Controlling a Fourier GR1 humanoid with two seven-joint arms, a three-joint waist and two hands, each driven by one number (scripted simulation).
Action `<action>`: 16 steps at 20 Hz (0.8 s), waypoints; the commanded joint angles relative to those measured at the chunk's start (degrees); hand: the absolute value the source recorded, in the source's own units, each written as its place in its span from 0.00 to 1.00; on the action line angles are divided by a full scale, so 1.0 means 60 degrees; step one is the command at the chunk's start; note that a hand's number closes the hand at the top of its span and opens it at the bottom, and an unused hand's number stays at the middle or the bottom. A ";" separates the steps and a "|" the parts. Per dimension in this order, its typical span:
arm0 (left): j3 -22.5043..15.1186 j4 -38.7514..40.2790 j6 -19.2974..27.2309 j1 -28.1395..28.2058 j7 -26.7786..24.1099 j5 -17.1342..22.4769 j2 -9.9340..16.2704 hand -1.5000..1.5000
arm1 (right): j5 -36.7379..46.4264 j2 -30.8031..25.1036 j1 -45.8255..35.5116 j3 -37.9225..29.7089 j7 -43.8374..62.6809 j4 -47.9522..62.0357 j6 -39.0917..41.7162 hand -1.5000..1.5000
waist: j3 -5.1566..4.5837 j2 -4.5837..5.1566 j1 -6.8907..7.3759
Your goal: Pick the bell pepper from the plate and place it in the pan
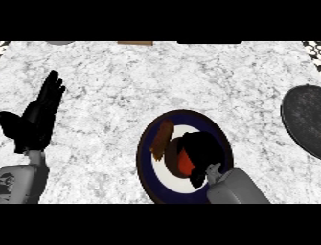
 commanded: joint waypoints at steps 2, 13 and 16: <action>0.0410 0.0437 -0.0328 -0.0713 0.0166 0.0294 0.0275 0.50 | 0.0501 0.0449 -0.0431 0.0139 -0.0699 0.1498 -0.0652 1.00 | 0.0012 0.0040 0.0026; 0.0325 -0.0282 -0.0035 0.0234 0.0263 0.0046 0.0161 0.50 | 0.1204 -0.4636 0.6081 0.2256 -0.3042 -0.5708 -0.2121 1.00 | 0.0014 -0.0110 -0.0490; 0.0458 0.0228 0.0112 -0.0082 0.0113 -0.0012 0.0133 0.50 | 0.1477 -0.5383 0.6514 0.1385 -0.3427 -0.7027 -0.3622 1.00 | 0.0014 -0.0090 -0.0647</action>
